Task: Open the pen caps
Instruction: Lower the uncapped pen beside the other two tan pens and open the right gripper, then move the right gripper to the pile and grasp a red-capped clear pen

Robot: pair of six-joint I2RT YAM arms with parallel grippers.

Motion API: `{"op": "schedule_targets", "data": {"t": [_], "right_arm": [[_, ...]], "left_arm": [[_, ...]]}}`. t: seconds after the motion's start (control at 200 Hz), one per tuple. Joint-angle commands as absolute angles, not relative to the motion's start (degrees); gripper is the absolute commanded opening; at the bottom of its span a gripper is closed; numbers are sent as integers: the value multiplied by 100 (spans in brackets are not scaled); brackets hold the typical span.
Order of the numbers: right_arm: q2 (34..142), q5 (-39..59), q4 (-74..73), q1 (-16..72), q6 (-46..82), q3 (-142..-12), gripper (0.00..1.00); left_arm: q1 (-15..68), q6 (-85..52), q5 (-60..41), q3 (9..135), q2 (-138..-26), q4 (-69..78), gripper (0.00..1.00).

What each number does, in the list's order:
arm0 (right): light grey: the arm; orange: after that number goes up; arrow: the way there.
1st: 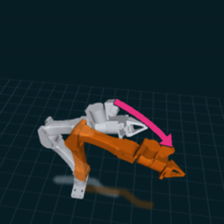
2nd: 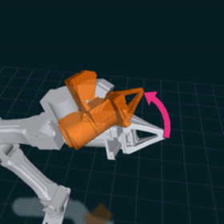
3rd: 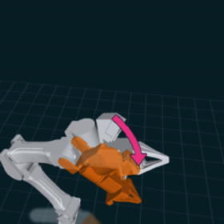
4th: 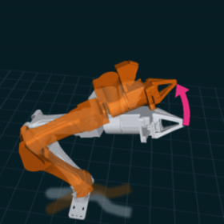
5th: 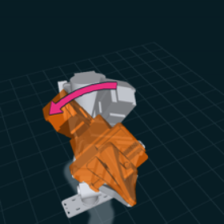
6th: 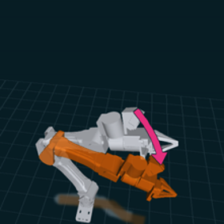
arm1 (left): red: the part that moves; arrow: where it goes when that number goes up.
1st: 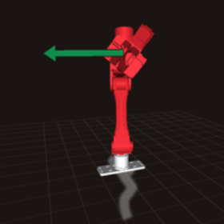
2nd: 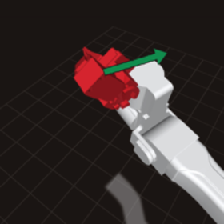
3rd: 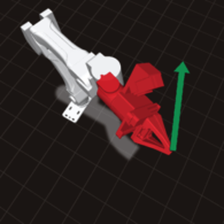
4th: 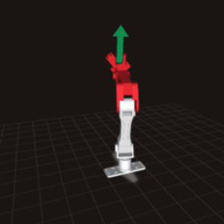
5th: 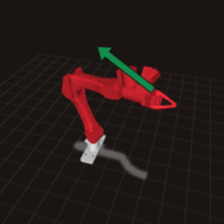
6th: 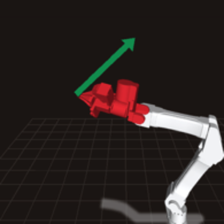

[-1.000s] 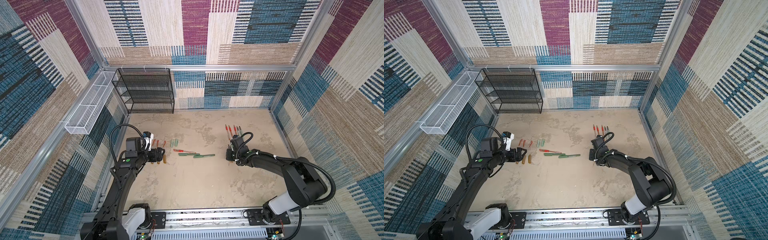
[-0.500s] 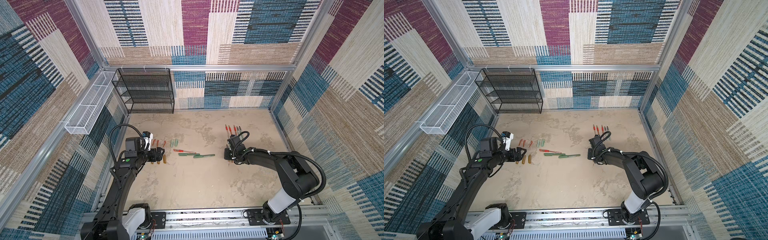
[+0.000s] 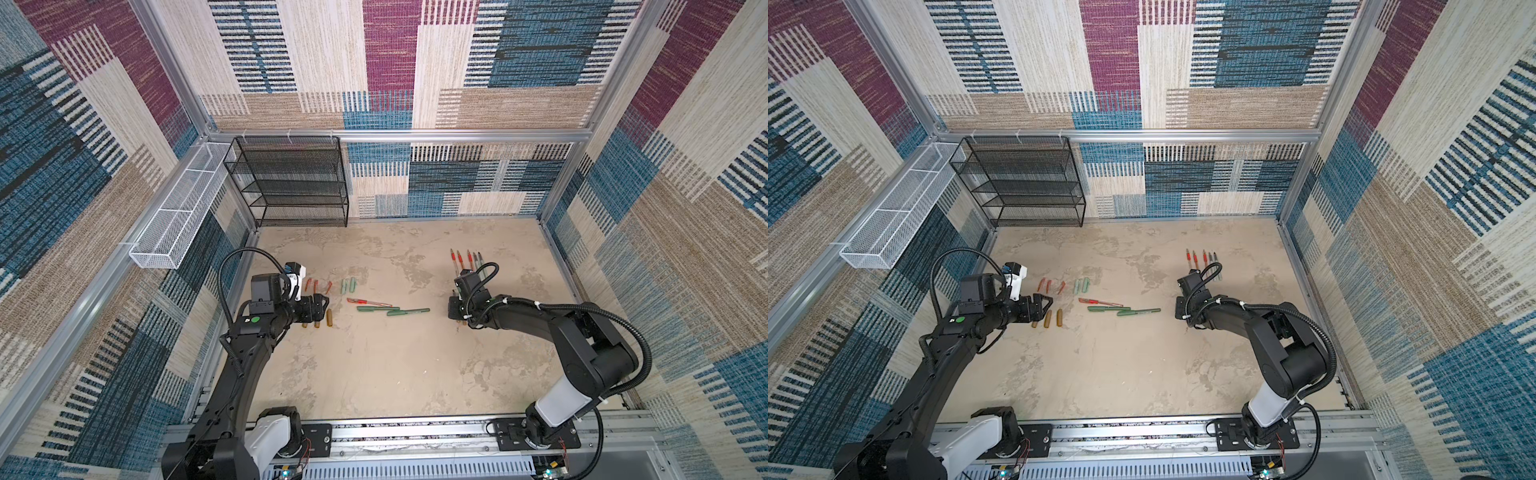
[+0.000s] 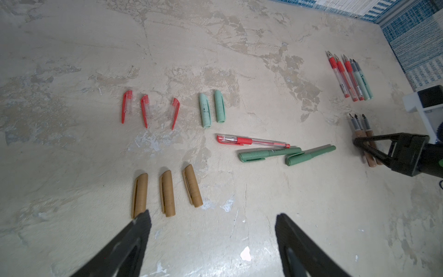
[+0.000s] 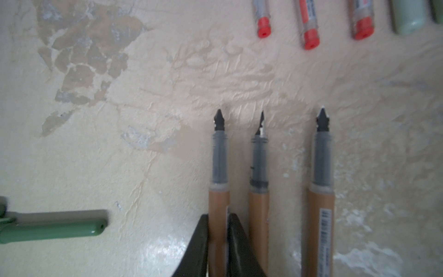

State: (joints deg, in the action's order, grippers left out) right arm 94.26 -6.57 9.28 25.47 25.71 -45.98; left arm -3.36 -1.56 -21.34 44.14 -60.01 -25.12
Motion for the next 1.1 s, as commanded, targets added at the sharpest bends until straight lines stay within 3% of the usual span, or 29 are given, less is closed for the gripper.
{"op": "schedule_targets", "data": {"t": [0.0, 0.391, 0.661, 1.097], "right_arm": [[9378, -575, 1043, 2557, 2619, -4731, 22], [8690, -98, 1221, 2608, 2149, -5370, 32], [9795, 620, 1480, 3286, 888, -6781, 50], [11811, 883, 2002, 4142, -579, -8687, 47]], "left_arm": [[-356, -207, -2183, 4493, -6017, -2488, 85], [-363, -222, -2265, 4437, -6021, -2378, 85], [-360, -202, -2222, 4494, -5953, -2487, 86], [-395, -106, -2142, 4457, -5809, -2500, 87]]}}
